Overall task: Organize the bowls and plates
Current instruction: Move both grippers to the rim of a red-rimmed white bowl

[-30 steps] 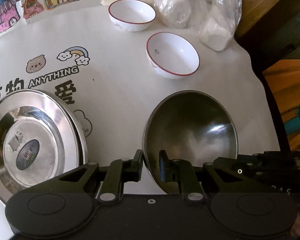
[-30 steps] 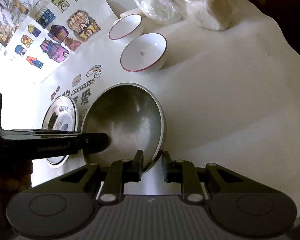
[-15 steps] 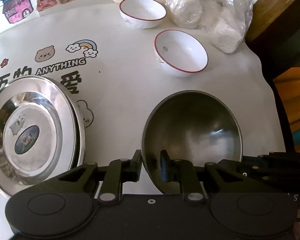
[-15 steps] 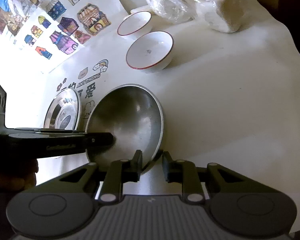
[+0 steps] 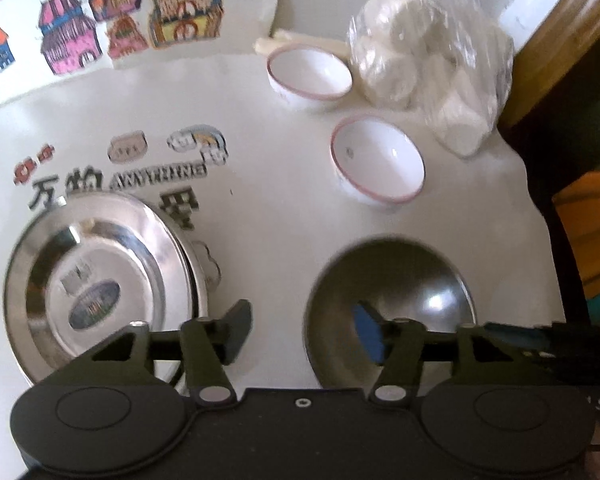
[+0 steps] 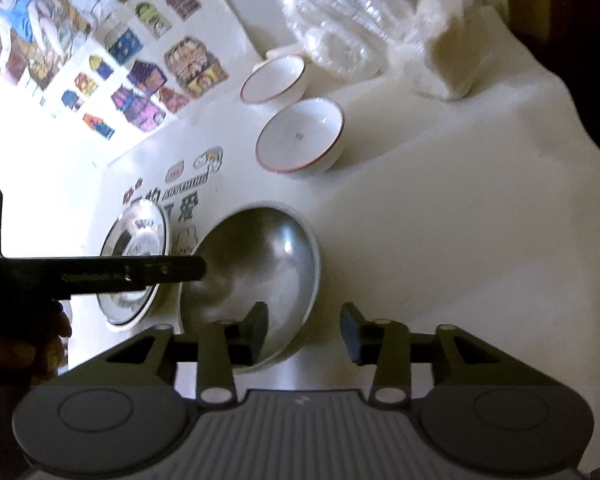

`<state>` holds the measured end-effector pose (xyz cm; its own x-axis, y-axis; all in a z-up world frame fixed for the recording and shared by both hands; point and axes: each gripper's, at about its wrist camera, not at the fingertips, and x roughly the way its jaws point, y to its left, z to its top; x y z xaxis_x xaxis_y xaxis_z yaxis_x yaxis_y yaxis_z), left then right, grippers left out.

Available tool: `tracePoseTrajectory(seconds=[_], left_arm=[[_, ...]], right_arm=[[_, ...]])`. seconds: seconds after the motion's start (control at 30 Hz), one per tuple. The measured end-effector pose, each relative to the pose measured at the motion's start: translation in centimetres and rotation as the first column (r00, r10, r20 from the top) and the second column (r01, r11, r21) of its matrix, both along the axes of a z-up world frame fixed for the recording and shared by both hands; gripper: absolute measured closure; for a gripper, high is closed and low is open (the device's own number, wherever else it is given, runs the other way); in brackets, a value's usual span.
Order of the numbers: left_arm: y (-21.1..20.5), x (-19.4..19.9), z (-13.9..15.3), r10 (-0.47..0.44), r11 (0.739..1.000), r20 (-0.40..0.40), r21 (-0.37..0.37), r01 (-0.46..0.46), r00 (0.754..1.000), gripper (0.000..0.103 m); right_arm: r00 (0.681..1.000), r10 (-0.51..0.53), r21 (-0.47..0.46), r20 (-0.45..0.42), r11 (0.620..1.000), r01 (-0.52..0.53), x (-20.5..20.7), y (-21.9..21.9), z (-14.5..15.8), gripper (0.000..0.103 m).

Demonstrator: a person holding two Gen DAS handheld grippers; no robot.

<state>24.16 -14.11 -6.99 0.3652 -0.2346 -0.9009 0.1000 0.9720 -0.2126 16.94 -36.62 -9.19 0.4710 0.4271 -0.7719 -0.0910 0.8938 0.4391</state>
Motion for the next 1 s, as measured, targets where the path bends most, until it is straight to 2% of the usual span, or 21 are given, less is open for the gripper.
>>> tracePoseTrajectory(seconds=[0.03,0.1,0.23,0.43,0.6,0.83,1.0], left_arm=[[0.1,0.4,0.3,0.006,1.0,0.011,-0.001,-0.006,1.0,0.03],[0.3,1.0,0.8,0.017,1.0,0.032,-0.002,-0.017,0.999,0.015],[0.2,2.8,1.1,0.029,0.999,0.053,0.013,-0.03,0.998,0.006],[-0.2,6.0,0.9,0.039,0.999,0.071,0.033,-0.042,0.997,0.001],[-1.1,8.5,0.3,0.045,0.998,0.067,0.033,-0.047,0.997,0.001],[-2.3,10.4,-0.5,0.037,0.999,0.07,0.022,-0.039,0.997,0.001],[-2.8,11.0,-1.3,0.016,0.998,0.072,0.06,-0.021,0.997,0.001]], right_arm=[[1.0,-0.007,0.002,0.005,1.0,0.007,0.1,-0.3,0.1,0.048],[1.0,-0.026,0.007,0.017,1.0,0.026,0.3,-0.7,0.2,0.041],[0.998,-0.049,0.006,0.038,0.999,0.049,1.0,-1.3,0.2,0.031],[0.995,-0.067,0.013,0.071,0.998,0.067,2.6,-2.0,0.0,0.015],[0.992,-0.088,0.021,0.091,0.996,0.086,4.3,-2.7,-0.1,0.001],[0.984,-0.139,0.012,0.107,0.99,0.139,6.6,-3.8,-0.7,0.0],[0.982,-0.145,-0.002,0.117,0.989,0.146,8.2,-3.4,-1.0,0.0]])
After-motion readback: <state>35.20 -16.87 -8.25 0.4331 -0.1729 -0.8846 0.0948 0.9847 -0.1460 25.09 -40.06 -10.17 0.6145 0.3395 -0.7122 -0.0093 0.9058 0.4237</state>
